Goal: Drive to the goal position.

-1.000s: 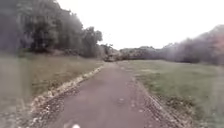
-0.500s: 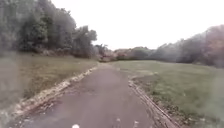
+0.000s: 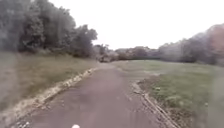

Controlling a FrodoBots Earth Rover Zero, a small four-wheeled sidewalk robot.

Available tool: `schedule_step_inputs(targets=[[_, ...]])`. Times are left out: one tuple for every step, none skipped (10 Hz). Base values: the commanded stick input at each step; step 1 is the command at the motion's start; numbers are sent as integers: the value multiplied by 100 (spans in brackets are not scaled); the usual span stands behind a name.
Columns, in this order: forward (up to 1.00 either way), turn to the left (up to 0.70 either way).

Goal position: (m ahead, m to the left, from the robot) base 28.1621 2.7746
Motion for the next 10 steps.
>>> schedule_step_inputs(targets=[[100, 0], [100, 0], [100, 0], [100, 0], [100, 0], [100, 0], [100, 0], [100, 0], [100, 0], [100, 0]])
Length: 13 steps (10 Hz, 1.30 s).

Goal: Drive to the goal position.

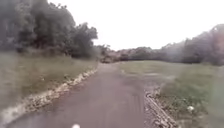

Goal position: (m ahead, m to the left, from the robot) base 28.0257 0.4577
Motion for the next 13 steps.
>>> schedule_step_inputs(targets=[[100, 0], [100, 0], [100, 0], [100, 0], [100, 0], [100, 0], [100, 0], [100, 0], [100, 0], [100, 0], [100, 1], [100, 3], [100, 27]])
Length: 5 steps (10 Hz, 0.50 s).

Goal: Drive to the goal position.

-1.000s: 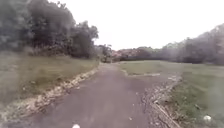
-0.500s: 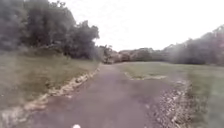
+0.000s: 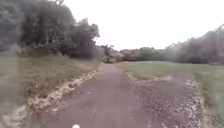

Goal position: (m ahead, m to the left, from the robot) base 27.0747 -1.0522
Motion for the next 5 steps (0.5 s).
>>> schedule_step_inputs(targets=[[100, 10], [100, 0], [100, 0], [100, 0], [100, 0]])
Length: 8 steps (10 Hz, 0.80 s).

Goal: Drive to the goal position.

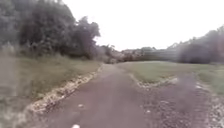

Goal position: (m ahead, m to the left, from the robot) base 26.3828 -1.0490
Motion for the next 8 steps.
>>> schedule_step_inputs(targets=[[100, 0], [100, -22], [100, -34], [100, 0], [100, 0], [100, 0], [100, 0], [100, 0]])
